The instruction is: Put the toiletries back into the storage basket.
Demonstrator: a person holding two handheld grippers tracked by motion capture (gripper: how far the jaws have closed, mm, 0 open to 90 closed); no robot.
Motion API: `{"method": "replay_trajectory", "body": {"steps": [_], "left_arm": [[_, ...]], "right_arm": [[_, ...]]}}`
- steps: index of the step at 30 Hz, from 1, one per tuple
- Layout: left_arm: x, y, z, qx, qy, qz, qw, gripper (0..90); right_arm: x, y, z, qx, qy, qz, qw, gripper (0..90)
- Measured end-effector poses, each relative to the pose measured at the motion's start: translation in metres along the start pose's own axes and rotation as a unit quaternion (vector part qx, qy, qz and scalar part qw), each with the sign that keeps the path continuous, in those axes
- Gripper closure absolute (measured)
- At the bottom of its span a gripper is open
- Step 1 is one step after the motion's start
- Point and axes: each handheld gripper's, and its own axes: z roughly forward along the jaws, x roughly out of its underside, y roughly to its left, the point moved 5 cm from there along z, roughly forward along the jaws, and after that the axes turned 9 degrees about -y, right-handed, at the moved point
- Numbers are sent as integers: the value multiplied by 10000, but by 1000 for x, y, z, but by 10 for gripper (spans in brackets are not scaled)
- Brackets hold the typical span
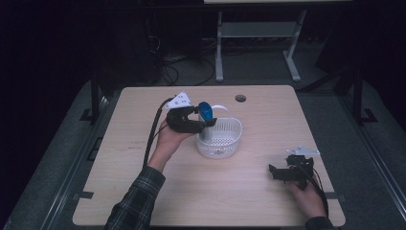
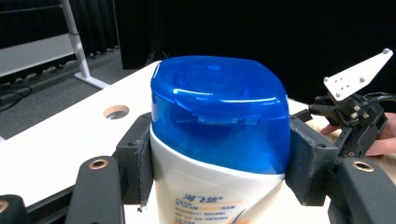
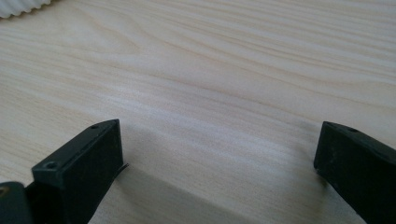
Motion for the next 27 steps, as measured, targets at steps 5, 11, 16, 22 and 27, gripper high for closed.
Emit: {"method": "replay_trajectory", "body": {"steps": [5,11,16,22,27], "left_arm": [[11,2,2,7,71,-57,10000,357],[19,2,5,2,107,-109,9999,357],[24,2,7,-7,126,-117,9999,357],[30,1,9,14,201,-120,9997,356],[36,0,11,2,233,-126,9996,356]], "right_arm": [[0,0,0,5,2,5,10000,7],[0,0,0,5,-2,-2,10000,7],[0,0,0,4,-1,-2,10000,7],[0,0,0,5,-1,-1,10000,7],[0,0,0,5,-2,-4,10000,7]]}}
